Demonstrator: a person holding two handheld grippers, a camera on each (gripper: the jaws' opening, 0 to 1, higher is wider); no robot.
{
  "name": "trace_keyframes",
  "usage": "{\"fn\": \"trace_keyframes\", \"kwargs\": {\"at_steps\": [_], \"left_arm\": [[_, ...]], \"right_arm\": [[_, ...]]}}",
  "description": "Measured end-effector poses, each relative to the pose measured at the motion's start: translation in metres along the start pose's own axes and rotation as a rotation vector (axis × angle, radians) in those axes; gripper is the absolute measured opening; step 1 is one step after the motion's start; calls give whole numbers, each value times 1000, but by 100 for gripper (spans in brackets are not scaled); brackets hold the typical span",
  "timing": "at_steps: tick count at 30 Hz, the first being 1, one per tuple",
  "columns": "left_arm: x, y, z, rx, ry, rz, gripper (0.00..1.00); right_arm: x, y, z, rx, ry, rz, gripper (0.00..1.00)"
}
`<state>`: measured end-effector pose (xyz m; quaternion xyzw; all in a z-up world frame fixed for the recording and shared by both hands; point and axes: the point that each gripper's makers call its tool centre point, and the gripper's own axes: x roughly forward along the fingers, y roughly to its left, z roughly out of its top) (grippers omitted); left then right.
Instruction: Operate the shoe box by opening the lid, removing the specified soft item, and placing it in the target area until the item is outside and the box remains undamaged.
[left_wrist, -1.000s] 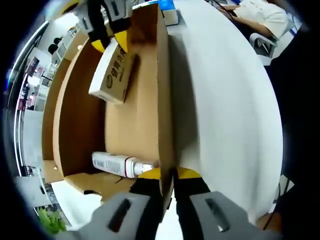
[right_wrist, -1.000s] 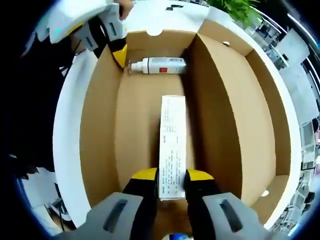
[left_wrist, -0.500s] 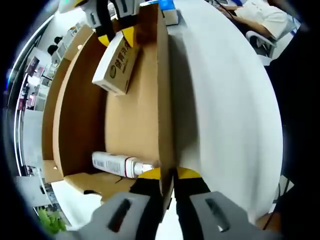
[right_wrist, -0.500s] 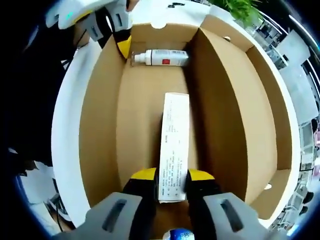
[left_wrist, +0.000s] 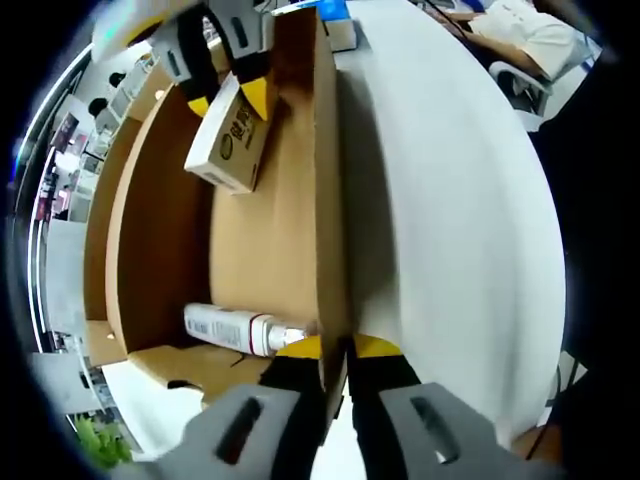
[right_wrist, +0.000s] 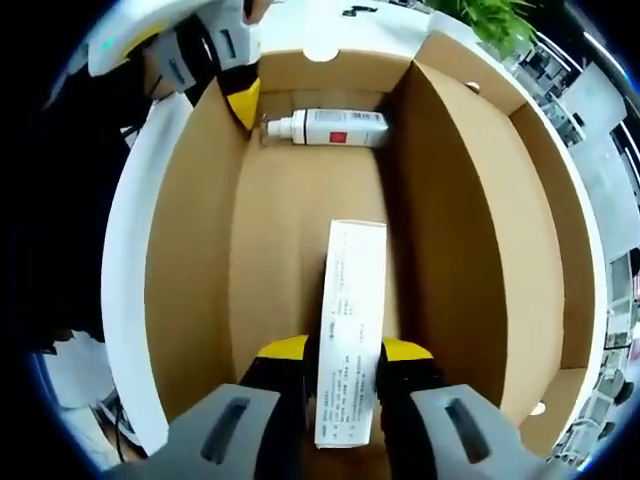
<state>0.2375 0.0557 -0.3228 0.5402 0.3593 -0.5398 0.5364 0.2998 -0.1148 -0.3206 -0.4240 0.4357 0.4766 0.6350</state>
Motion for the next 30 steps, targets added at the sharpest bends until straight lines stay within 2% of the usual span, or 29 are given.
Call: {"fn": "trace_keyframes", "kwargs": {"at_steps": [7, 15, 21, 30], "left_arm": [[0, 0, 0, 2, -1, -1, 6], [0, 0, 0, 2, -1, -1, 6], [0, 1, 0, 3, -1, -1, 6], [-1, 1, 0, 5, 0, -2, 6]], "right_arm": [[5, -1, 3, -3, 8, 4, 22], [5, -2, 2, 32, 17, 5, 21], [4, -3, 2, 1, 16, -14, 21], [-12, 0, 6, -18, 0, -38, 21]]}}
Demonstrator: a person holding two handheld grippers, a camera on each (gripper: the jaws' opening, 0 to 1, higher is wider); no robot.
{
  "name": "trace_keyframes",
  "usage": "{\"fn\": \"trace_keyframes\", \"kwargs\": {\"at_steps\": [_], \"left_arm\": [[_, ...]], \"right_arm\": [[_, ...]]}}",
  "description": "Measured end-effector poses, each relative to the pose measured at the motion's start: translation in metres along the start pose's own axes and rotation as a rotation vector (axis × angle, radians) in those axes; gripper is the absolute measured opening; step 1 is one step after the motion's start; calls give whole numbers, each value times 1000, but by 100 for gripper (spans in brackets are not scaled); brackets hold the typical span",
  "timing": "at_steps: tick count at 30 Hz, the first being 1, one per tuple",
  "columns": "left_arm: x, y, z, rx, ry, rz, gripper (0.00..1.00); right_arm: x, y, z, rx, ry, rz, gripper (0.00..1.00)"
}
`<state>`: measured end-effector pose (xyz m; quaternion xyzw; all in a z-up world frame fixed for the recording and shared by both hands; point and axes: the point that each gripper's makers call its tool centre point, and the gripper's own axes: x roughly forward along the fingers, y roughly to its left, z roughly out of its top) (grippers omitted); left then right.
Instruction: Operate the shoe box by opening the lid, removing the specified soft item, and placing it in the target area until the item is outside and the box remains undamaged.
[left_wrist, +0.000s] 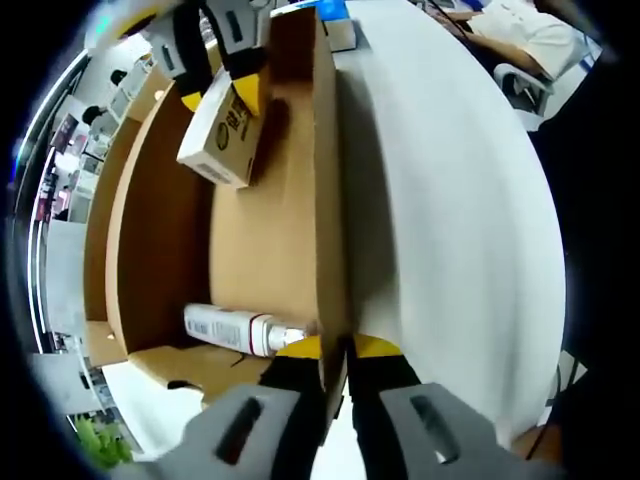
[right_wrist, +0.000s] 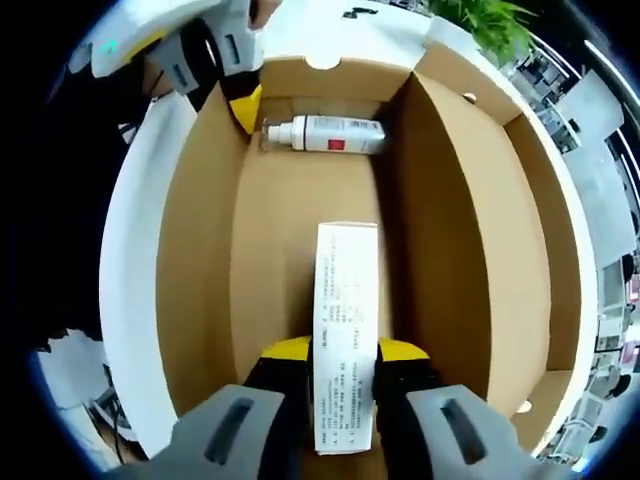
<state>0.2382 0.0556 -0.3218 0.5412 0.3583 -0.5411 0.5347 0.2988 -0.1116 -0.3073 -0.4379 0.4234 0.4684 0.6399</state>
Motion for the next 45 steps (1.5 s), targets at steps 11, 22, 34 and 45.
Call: {"fn": "trace_keyframes", "kwargs": {"at_steps": [11, 22, 34, 45], "left_arm": [[0, 0, 0, 0, 0, 0, 6], [-1, -1, 0, -1, 2, 1, 6], [-1, -1, 0, 1, 0, 1, 6], [-2, -1, -1, -1, -1, 2, 6]], "right_arm": [[-15, 5, 6, -2, -19, -16, 21], [-37, 6, 9, -13, -53, -66, 21], [-64, 8, 18, -16, -108, -144, 21], [-99, 12, 15, -20, -149, -236, 21]]}}
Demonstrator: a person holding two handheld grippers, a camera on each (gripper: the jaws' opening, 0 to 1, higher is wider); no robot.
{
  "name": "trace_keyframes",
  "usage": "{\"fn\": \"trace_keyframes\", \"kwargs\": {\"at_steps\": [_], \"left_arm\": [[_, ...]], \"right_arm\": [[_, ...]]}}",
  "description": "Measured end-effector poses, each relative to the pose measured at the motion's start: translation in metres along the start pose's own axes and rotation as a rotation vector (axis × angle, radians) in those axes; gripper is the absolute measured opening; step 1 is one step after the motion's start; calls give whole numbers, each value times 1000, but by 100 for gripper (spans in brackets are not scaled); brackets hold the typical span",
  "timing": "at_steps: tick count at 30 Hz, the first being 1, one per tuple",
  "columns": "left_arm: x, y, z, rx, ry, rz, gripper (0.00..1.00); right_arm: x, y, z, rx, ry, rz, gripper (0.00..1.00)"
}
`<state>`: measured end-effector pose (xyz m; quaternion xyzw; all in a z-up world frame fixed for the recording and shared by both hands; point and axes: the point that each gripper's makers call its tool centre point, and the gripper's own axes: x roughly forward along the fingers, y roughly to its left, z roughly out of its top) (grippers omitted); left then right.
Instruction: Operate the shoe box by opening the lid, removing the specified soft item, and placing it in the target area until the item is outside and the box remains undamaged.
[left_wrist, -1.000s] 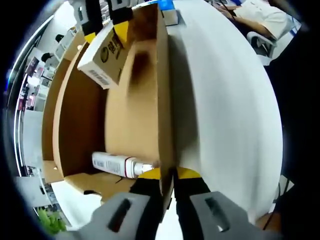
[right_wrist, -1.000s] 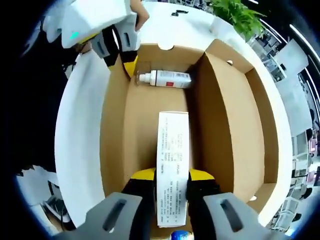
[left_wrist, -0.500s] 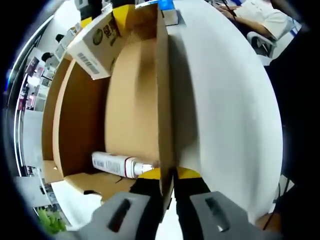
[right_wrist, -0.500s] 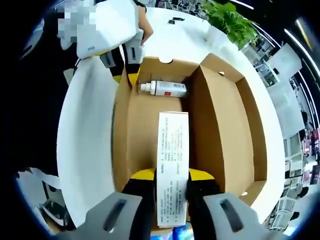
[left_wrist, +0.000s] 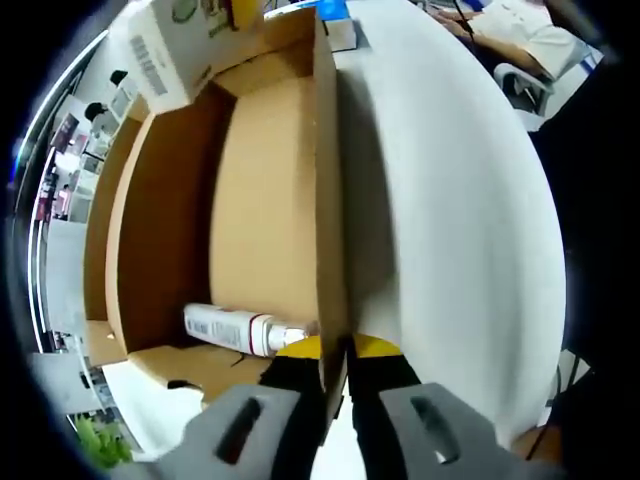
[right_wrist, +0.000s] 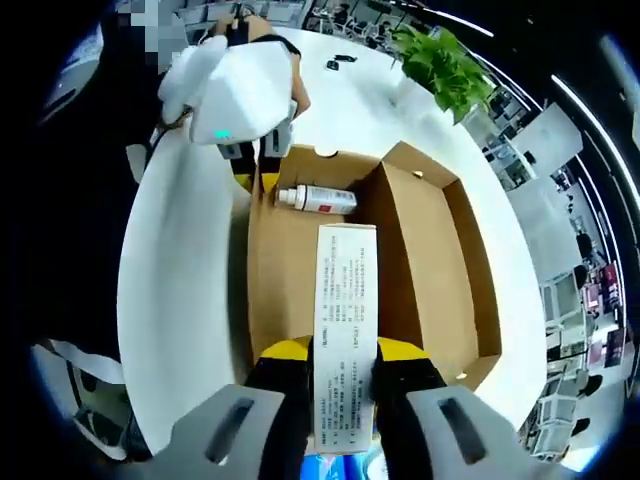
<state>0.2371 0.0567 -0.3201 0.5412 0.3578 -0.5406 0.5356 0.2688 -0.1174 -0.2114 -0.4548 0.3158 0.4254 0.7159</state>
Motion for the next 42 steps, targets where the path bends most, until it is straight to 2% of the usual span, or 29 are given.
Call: {"fn": "trace_keyframes", "kwargs": {"at_steps": [8, 12, 27, 32, 42], "left_arm": [[0, -1, 0, -2, 1, 0, 6], [0, -2, 1, -1, 0, -1, 6], [1, -2, 2, -3, 8, 3, 6], [1, -3, 1, -3, 9, 4, 6], [3, 1, 0, -4, 18, 12, 6]], "right_arm": [[-26, 0, -8, 20, -19, -71, 21], [-44, 4, -26, 52, -17, -121, 21], [-74, 19, -58, 119, -23, -214, 21], [-85, 19, -72, 153, -7, -297, 21], [-94, 43, -100, 175, -15, -350, 21]]}}
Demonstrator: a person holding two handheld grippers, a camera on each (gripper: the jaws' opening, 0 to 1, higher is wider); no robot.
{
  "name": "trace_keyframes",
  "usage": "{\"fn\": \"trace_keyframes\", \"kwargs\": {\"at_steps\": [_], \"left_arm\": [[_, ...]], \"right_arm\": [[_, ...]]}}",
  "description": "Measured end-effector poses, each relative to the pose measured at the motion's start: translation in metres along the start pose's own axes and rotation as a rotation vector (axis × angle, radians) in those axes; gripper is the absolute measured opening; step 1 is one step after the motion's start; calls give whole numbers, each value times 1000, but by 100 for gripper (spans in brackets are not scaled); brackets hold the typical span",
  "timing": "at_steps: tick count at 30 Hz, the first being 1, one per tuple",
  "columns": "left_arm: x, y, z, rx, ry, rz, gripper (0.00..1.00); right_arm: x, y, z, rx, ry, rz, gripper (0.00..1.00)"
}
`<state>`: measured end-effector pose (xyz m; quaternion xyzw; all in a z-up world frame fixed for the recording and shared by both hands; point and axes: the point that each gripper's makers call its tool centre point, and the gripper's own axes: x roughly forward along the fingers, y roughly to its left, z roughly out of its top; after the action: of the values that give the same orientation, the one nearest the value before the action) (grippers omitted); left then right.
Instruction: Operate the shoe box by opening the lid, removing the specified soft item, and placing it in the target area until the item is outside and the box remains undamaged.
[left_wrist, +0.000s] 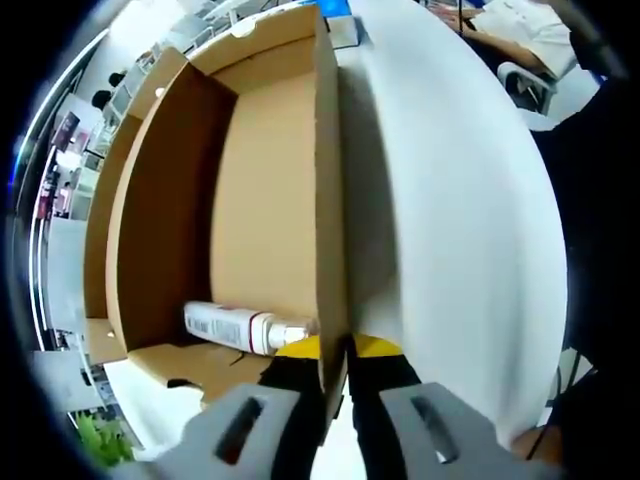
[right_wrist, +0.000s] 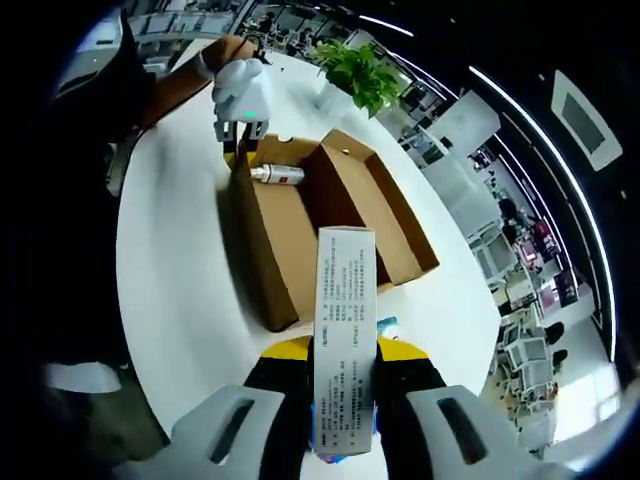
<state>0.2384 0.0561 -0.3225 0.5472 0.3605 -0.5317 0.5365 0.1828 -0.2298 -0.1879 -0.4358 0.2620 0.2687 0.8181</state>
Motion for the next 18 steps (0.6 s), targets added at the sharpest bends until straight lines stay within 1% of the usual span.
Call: {"fn": "trace_keyframes", "kwargs": {"at_steps": [2, 4, 5, 6, 9, 14, 18], "left_arm": [[0, 0, -1, 0, 3, 2, 6], [0, -1, -1, 1, 8, 6, 7], [0, -1, -2, 0, 9, 6, 7], [0, -2, -2, 0, 10, 6, 7], [0, -2, -2, -1, 13, 8, 7], [1, -3, -3, 1, 25, 18, 7], [1, -3, -3, -1, 25, 18, 7]], "right_arm": [[-2, 2, -5, -1, 1, -7, 21], [-4, -2, -8, -27, -3, -47, 21], [-7, -5, -8, -63, -11, -80, 21], [-10, -5, -11, -48, -6, -99, 21], [-14, -4, -17, -77, 2, -128, 21], [-15, 6, -28, -79, 9, -119, 21], [-17, 12, -40, -67, 11, -119, 21]]}}
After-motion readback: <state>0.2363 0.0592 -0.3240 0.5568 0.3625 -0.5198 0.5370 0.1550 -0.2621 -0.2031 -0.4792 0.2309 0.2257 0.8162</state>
